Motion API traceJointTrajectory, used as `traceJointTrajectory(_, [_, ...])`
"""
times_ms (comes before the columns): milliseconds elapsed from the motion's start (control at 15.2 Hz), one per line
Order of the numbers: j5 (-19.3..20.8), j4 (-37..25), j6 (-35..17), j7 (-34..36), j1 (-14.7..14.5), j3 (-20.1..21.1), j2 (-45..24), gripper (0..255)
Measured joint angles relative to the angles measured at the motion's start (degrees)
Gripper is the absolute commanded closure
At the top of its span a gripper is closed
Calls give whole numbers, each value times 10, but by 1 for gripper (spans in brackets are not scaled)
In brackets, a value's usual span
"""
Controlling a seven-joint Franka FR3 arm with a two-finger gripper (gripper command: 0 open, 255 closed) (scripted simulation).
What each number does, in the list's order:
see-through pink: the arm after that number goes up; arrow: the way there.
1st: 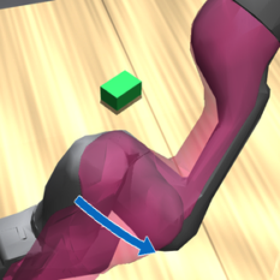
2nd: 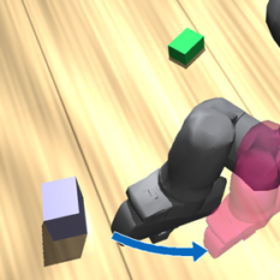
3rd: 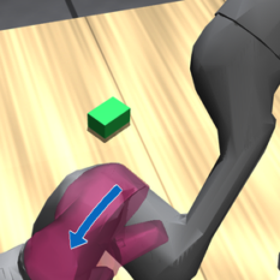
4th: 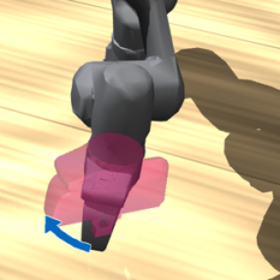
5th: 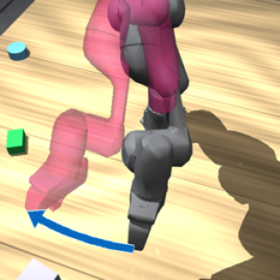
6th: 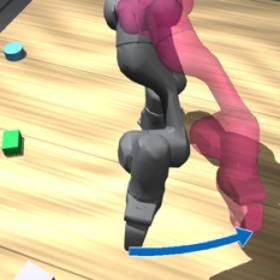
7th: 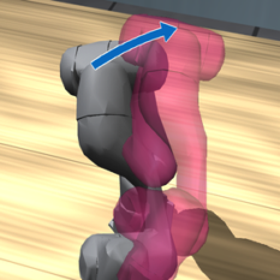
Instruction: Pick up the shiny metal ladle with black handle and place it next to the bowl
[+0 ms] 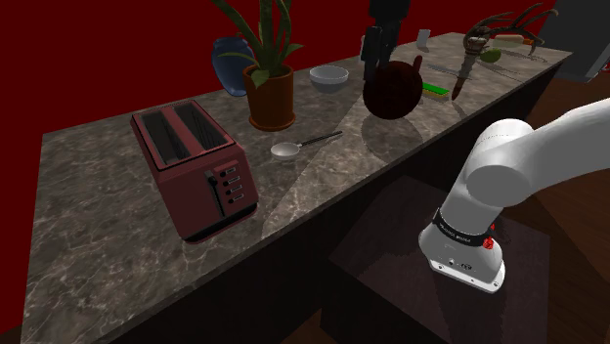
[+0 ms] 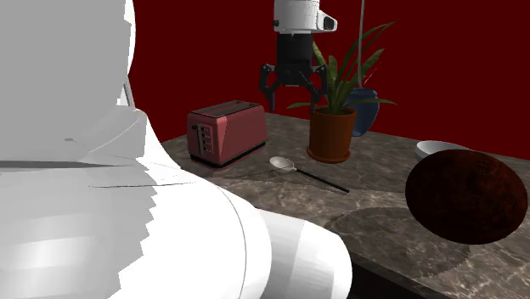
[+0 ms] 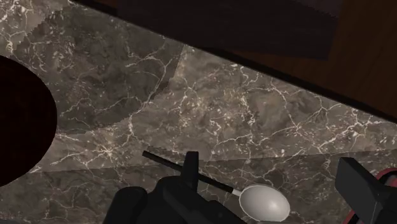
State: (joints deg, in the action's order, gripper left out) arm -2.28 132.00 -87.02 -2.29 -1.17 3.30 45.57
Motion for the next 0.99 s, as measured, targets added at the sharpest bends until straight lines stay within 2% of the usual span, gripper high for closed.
traceJointTrajectory(198, [10,17,-23,-32,-8,-8,-8,0])
traceJointTrajectory(594, [59,62,-130,-190,-43,-50,-72,0])
traceJointTrajectory(990, [100,75,-243,-344,-76,-85,-167,0])
